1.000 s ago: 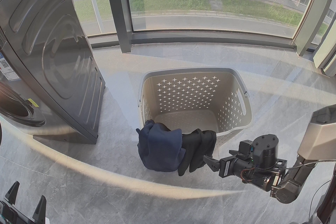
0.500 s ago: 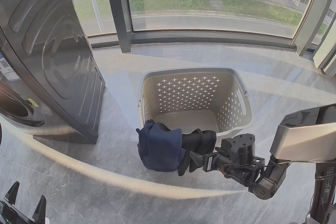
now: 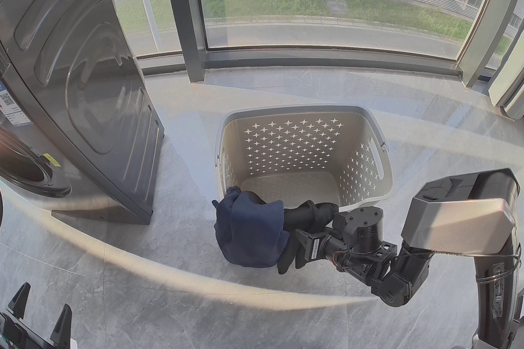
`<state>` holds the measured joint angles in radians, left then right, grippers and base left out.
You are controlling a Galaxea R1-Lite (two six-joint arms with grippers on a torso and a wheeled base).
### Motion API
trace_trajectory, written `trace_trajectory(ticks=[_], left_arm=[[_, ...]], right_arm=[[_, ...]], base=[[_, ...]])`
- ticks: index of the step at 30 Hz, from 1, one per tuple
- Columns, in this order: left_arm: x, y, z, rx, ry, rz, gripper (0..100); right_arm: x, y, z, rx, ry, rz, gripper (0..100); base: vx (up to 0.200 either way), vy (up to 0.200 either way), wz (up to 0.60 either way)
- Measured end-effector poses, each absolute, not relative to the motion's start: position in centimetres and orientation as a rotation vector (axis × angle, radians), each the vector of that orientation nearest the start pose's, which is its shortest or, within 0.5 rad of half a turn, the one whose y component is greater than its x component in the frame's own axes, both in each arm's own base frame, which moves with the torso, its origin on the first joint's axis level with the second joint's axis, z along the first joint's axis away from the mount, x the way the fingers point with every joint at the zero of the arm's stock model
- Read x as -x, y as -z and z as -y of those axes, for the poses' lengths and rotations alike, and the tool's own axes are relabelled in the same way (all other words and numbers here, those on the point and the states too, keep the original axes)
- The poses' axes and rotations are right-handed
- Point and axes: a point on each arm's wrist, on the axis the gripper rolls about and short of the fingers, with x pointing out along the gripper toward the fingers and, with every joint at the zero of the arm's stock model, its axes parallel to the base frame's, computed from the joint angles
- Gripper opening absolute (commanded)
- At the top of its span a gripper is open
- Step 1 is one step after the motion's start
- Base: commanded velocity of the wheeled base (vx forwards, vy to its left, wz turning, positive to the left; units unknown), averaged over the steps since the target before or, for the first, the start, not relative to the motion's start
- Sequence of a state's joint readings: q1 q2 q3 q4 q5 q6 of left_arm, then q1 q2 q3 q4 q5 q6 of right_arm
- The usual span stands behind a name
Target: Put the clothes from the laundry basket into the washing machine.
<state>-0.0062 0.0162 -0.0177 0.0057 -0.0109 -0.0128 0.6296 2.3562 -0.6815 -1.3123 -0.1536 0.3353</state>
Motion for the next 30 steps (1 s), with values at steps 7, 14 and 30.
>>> trace_trajectory(ticks=[7,14,30], left_arm=[[2.3,-8.0,0.0,0.014,0.017,-0.004,100],[2.3,-8.0,0.0,0.014,0.017,-0.005,100],[2.3,-8.0,0.0,0.007,0.017,-0.005,100]], right_arm=[[-29.1,0.3,-21.3,-0.205,-0.434,-0.369,0],[-26.7,-1.5,-20.2,-0.205,-0.450,-0.364,0],[-20.4,-14.0,-17.3,-0.285,-0.560,-0.110,0]], base=[[0.000,0.000,0.00],[0.000,0.000,0.00],[0.000,0.000,0.00]])
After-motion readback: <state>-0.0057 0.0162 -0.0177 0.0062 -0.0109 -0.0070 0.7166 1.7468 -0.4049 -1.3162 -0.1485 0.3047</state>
